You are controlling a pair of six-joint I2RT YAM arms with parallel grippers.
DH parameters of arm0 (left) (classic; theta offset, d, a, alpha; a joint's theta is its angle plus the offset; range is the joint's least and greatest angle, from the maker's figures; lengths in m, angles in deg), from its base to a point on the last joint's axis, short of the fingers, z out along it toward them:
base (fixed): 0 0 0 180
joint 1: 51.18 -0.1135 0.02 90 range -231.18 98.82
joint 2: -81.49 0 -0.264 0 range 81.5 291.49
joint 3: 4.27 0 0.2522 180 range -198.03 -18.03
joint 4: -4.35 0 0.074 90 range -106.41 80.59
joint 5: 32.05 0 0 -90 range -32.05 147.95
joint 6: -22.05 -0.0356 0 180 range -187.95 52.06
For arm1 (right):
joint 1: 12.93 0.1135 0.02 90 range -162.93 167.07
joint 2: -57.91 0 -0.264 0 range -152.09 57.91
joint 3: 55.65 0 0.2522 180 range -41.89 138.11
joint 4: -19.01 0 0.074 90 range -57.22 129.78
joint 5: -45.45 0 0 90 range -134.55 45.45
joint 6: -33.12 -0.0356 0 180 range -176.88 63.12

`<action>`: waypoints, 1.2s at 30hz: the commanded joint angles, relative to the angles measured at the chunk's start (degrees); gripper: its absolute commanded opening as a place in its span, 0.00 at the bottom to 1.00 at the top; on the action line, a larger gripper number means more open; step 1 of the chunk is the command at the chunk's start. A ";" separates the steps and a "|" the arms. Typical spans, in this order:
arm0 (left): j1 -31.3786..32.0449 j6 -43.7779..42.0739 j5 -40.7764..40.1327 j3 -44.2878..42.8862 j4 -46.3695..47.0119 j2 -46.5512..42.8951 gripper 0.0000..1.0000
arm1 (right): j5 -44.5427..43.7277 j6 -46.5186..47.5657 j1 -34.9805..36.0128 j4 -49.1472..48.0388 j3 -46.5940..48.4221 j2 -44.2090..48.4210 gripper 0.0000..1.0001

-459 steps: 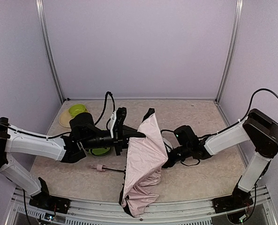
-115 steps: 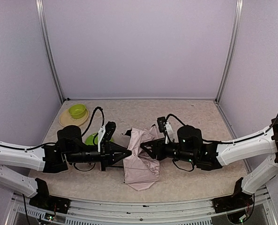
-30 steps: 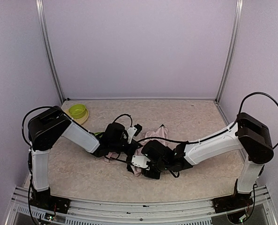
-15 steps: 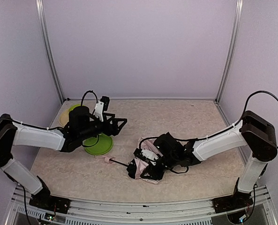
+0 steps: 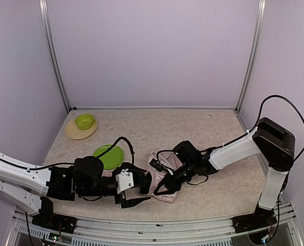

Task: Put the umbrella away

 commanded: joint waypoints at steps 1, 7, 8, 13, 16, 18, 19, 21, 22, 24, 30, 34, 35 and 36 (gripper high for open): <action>3.07 -11.27 1.90 -1.79 -11.02 2.92 0.88 | 7.76 -2.07 0.81 9.62 -2.00 -2.90 0.17; 7.00 -15.81 -2.98 -2.48 -8.30 12.82 0.96 | 11.26 -1.74 3.13 10.57 -1.01 -4.98 0.18; 7.43 -16.34 -3.51 -2.61 -7.28 14.46 0.97 | 11.54 -1.90 3.18 10.43 -0.86 -5.42 0.18; 7.70 -19.46 -9.92 0.11 2.45 18.68 0.97 | 12.89 -0.72 3.54 10.77 -0.40 -5.47 0.18; 7.33 -19.30 -12.53 0.35 3.57 19.87 0.96 | 13.13 1.03 3.70 13.59 0.41 -5.51 0.20; 6.66 -19.30 -13.19 0.97 4.72 20.63 0.96 | 13.98 2.33 3.88 14.41 0.78 -5.41 0.20; 6.00 -19.43 -13.67 1.42 5.48 21.22 0.96 | 14.48 3.34 3.94 15.15 1.21 -5.32 0.21; 4.67 -19.40 -12.86 1.53 5.61 22.55 0.96 | 15.08 4.93 4.03 17.01 2.28 -5.39 0.21; 3.89 -18.65 -11.44 1.09 4.89 23.46 0.96 | 14.80 5.70 4.07 18.12 2.92 -5.21 0.19; 2.63 -16.34 -9.02 -0.33 2.55 26.21 0.94 | 14.22 6.59 4.14 19.66 3.96 -4.31 0.20; 3.42 -10.60 -4.07 -2.71 -4.95 29.36 0.56 | 10.09 6.59 2.68 20.42 4.65 -0.39 0.48; 2.39 -7.21 1.83 -3.82 -8.85 28.67 0.32 | 7.66 5.19 0.05 18.75 3.36 2.81 0.55; 2.21 -6.65 2.69 -3.86 -9.53 28.51 0.31 | 6.46 5.13 -0.77 19.38 3.17 3.79 0.56; 1.95 -6.16 3.50 -4.07 -10.55 28.45 0.30 | 5.19 5.20 -1.72 20.15 2.95 5.14 0.56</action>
